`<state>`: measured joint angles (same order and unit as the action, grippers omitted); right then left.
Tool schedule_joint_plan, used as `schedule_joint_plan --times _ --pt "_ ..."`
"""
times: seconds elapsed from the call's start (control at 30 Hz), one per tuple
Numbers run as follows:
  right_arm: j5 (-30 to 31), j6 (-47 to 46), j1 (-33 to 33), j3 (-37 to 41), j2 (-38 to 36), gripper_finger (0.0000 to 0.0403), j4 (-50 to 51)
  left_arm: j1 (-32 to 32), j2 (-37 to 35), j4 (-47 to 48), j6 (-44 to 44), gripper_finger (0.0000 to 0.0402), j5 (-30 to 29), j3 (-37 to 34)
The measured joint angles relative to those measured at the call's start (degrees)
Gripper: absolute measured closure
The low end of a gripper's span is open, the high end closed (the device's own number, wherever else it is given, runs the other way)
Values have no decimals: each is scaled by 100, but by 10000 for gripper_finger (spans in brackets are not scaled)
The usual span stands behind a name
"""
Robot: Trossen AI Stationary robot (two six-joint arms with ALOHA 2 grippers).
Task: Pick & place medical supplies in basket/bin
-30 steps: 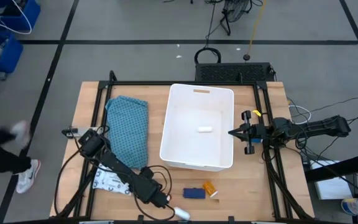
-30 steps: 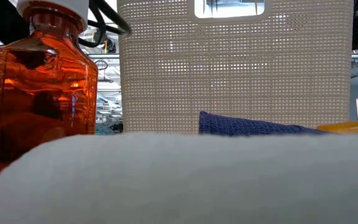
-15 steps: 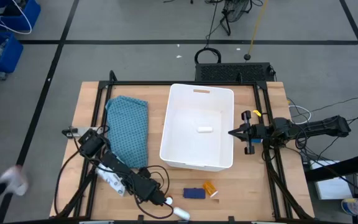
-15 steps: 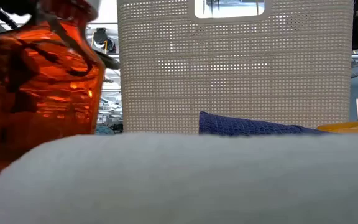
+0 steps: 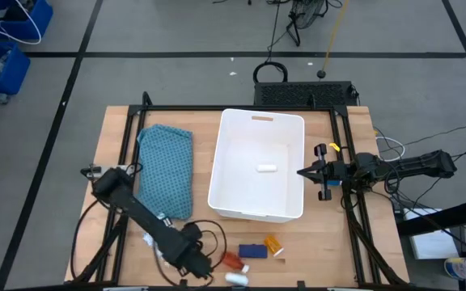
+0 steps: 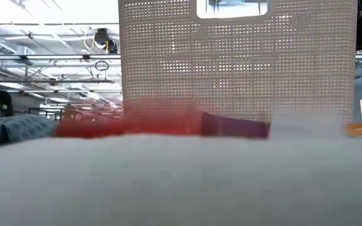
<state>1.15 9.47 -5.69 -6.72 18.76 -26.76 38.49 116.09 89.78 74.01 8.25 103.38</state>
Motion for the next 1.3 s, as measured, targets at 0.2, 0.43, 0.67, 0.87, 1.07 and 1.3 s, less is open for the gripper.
schedule_joint_plan --times 0.2,0.43,0.67,0.87,1.07,1.3 --pt "1 2 0 0 0 403 2 223 -696 11 449 400 -1314 277" --pt "2 -9 0 0 0 403 10 739 -1360 -24 191 401 -2532 709" --pt "4 -189 2 0 -2 403 31 1187 -2102 13 -261 401 -4427 858" --pt "4 -345 0 0 0 403 7 1281 -2857 12 -1435 401 -5903 869" --pt "18 -529 0 0 0 403 39 1167 -3489 -212 -2775 401 -6487 869" --pt "22 -536 0 0 -2 403 68 1078 -3957 -328 -3877 401 -7273 869"
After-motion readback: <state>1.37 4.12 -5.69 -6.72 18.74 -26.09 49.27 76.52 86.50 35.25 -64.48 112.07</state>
